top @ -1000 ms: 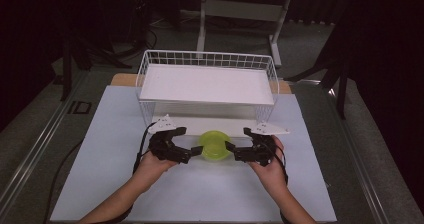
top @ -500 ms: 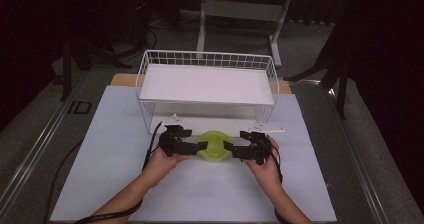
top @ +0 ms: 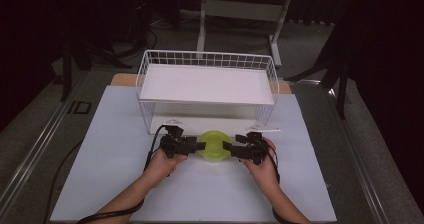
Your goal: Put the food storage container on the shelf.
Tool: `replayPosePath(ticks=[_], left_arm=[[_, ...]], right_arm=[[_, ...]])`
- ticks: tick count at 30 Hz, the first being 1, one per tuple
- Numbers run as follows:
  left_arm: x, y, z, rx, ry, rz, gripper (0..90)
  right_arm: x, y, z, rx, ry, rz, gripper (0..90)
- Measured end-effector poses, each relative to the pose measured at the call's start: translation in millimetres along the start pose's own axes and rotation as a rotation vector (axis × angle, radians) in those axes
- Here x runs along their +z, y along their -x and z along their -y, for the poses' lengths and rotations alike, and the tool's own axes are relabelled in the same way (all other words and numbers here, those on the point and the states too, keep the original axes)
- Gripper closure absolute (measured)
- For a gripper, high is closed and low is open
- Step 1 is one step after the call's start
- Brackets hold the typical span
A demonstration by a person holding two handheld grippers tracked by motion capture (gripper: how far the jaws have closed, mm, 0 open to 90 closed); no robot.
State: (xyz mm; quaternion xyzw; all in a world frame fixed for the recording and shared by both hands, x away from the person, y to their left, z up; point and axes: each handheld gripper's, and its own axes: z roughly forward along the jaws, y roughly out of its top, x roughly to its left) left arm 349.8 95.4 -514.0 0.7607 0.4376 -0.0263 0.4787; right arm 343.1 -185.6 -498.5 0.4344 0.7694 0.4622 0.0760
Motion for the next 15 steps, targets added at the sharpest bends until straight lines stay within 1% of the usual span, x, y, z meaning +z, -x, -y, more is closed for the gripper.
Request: replayPosePath(ticks=[2, 3, 4, 5, 6, 7, 9, 10, 11, 13, 14, 15], left_arm=[[0.2, 0.4, -0.2, -0.003, -0.004, 0.018, 51.1], [-0.3, 1.0, -0.6, -0.001, -0.004, 0.019, 52.5], [-0.9, 1.8, -1.0, 0.010, -0.009, 0.014, 56.6], [-1.1, 2.5, -0.9, 0.011, -0.016, 0.009, 58.3], [-1.3, 2.7, -0.3, 0.008, -0.016, 0.015, 59.5], [-1.9, 3.2, 0.6, 0.012, -0.018, 0.018, 60.6], [-3.3, 5.1, 2.8, 0.013, -0.015, 0.016, 61.6], [-3.9, 6.0, 3.8, 0.016, -0.014, 0.016, 62.8], [-4.6, 7.5, 4.5, 0.018, -0.015, 0.016, 63.5], [-5.5, 9.1, 5.5, 0.013, -0.018, 0.033, 65.4], [-6.5, 11.0, 6.2, 0.019, -0.023, 0.030, 66.2], [-7.0, 12.3, 6.8, 0.021, -0.025, 0.038, 67.0]], right_arm=[[0.8, 0.4, 1.8, 0.004, 0.004, 0.003, 33.9], [1.0, 0.3, 2.6, 0.005, 0.002, 0.005, 36.1], [1.2, 0.7, 3.3, 0.005, 0.000, 0.005, 38.7], [1.2, 1.3, 3.9, 0.009, -0.003, 0.001, 40.5], [1.1, 1.8, 4.4, 0.016, -0.008, -0.005, 44.1], [0.7, 2.0, 5.1, 0.017, -0.011, -0.008, 49.6], [-1.5, 1.7, 6.5, 0.021, -0.007, -0.024, 56.7], [-2.6, 0.9, 7.0, 0.016, -0.008, -0.024, 63.9], [-3.8, 0.1, 7.7, 0.013, -0.010, -0.029, 65.4], [-5.6, -1.1, 8.5, 0.010, -0.011, -0.033, 67.3], [-6.6, -1.6, 8.6, 0.014, -0.015, -0.036, 68.3], [-7.9, -2.4, 8.9, 0.020, -0.018, -0.043, 68.9]])
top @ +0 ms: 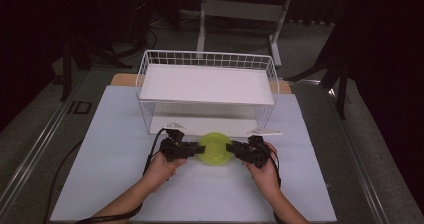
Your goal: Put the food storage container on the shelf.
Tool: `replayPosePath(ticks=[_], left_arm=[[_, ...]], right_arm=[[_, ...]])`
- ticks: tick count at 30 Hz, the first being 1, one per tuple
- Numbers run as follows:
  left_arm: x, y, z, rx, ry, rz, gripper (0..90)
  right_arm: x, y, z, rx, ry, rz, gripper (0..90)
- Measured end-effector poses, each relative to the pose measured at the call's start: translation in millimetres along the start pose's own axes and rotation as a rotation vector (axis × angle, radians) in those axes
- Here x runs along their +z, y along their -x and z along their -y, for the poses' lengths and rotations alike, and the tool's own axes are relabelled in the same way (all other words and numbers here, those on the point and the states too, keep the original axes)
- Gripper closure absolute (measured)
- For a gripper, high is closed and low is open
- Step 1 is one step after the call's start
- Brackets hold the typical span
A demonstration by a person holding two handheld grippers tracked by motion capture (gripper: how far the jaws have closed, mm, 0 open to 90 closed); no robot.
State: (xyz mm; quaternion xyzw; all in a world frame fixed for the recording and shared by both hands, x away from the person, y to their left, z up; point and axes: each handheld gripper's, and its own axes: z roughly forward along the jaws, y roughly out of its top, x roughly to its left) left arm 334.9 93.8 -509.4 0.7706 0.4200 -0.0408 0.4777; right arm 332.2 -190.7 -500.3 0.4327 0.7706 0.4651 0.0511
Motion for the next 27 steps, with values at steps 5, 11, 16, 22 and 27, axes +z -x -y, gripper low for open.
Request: replayPosePath(ticks=[5, 11, 16, 22, 27], left_arm=[[-2.7, 9.2, 6.2, 0.001, 0.030, -0.012, 71.7], [-8.0, 18.4, 8.7, 0.008, 0.010, -0.038, 81.0], [-17.6, 24.1, 6.8, 0.017, 0.039, -0.030, 81.7], [-35.2, 29.1, -8.0, 0.055, 0.109, -0.041, 82.4], [-44.8, 25.8, -18.0, 0.071, 0.157, -0.056, 82.4]], right_arm=[[-5.8, -3.9, 4.1, 0.013, -0.005, -0.001, 72.1], [-13.4, -11.3, 8.0, 0.047, 0.010, 0.001, 79.4], [-20.2, -17.5, 5.3, 0.032, 0.019, -0.005, 79.6], [-27.1, -24.8, -12.1, 0.031, 0.062, -0.019, 79.7], [-26.0, -31.1, -28.9, 0.007, 0.105, -0.011, 79.6]])
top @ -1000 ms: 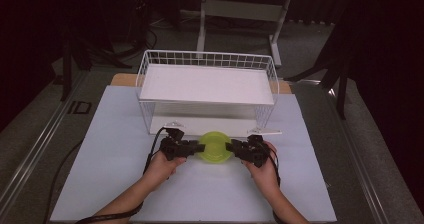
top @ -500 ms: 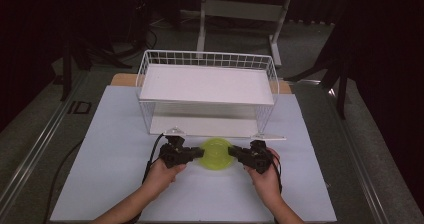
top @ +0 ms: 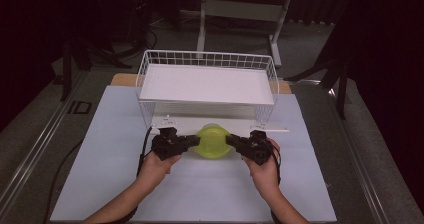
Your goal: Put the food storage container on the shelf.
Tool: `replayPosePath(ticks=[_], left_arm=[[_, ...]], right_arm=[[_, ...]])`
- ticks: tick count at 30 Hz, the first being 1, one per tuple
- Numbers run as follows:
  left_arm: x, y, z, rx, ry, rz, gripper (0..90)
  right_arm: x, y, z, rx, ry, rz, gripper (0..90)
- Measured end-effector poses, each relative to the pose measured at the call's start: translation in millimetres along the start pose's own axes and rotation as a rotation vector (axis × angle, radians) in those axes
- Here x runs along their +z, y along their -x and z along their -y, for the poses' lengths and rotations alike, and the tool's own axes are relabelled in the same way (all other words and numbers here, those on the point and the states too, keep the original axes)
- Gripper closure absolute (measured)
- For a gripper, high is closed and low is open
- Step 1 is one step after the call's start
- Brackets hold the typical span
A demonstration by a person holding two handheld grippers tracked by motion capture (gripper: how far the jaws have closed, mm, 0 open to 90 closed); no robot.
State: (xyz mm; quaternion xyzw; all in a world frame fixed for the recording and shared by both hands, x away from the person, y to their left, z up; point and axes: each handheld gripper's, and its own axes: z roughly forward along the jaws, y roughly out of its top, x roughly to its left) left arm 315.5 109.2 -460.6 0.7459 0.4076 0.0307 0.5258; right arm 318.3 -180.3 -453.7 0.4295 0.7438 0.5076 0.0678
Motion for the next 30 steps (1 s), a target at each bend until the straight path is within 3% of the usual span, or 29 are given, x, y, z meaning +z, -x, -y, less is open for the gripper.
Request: replayPosePath(ticks=[6, 20, 27, 30], left_arm=[[3.0, -14.4, -3.5, -0.008, 0.003, -0.020, 82.3], [26.3, -42.8, 8.8, -0.034, -0.027, -0.081, 81.9], [33.6, -50.5, 9.1, -0.050, -0.027, -0.088, 81.6], [34.9, -53.5, 7.4, -0.069, -0.025, -0.075, 81.4]], right_arm=[[14.5, 2.2, -7.6, 0.025, 0.003, 0.005, 79.5], [52.9, 20.3, 2.9, 0.077, -0.053, 0.044, 79.5], [61.0, 22.9, 3.1, 0.056, -0.047, 0.073, 79.5], [63.3, 25.7, 1.6, 0.069, -0.047, 0.075, 79.5]])
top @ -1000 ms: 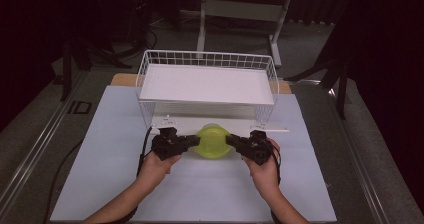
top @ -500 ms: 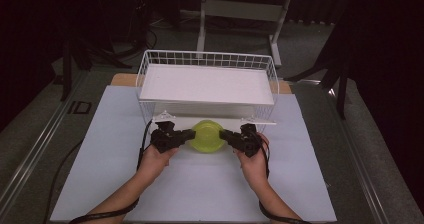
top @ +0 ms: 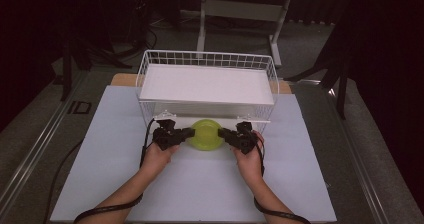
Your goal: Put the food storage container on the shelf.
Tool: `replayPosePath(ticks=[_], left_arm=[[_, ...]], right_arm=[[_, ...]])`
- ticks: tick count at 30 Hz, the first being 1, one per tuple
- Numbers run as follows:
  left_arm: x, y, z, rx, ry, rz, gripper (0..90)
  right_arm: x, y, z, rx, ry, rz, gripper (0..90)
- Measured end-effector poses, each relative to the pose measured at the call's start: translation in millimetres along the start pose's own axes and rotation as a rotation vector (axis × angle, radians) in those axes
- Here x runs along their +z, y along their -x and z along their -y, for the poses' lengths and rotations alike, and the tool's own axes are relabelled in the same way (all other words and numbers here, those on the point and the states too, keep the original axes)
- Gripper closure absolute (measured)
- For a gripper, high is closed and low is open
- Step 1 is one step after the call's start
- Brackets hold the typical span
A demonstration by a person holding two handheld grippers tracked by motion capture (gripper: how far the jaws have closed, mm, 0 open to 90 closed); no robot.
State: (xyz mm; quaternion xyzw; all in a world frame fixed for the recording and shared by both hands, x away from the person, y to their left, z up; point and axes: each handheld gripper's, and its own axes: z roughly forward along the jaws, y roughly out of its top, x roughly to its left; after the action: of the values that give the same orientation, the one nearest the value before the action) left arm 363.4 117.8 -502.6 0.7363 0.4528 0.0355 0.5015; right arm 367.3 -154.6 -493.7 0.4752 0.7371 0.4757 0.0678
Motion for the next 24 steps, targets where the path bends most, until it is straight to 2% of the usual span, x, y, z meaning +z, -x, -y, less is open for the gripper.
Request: replayPosePath(ticks=[3, 6, 10, 13, 15, 18, 21, 24], left_arm=[[0.8, 0.0, -1.3, 0.011, 0.009, -0.010, 80.9], [1.8, -0.7, -0.2, 0.026, 0.027, -0.013, 80.0], [4.5, -1.1, -0.8, 0.070, 0.038, -0.032, 77.5], [5.5, -2.5, -3.1, 0.080, 0.047, -0.039, 76.0], [6.2, -3.9, -4.5, 0.068, 0.052, -0.038, 75.2], [7.8, -6.1, -5.8, 0.075, 0.073, -0.049, 73.6], [9.8, -6.7, -7.2, 0.088, 0.088, -0.089, 70.1], [12.1, -9.5, -8.5, 0.082, 0.103, -0.107, 64.8]], right_arm=[[1.1, 0.3, -1.9, -0.002, 0.008, 0.001, 79.2], [1.7, -1.4, -2.4, -0.037, 0.016, 0.018, 77.9], [3.7, -0.3, -3.2, -0.050, 0.030, 0.023, 76.6], [5.3, 1.9, -6.0, -0.051, 0.036, 0.018, 76.4], [6.7, 2.8, -8.2, -0.051, 0.040, 0.022, 75.9], [8.8, 1.5, -10.3, -0.080, 0.050, 0.050, 74.3], [11.9, 1.6, -10.8, -0.099, 0.062, 0.074, 68.6], [15.2, 2.3, -9.9, -0.116, 0.071, 0.105, 61.1]])
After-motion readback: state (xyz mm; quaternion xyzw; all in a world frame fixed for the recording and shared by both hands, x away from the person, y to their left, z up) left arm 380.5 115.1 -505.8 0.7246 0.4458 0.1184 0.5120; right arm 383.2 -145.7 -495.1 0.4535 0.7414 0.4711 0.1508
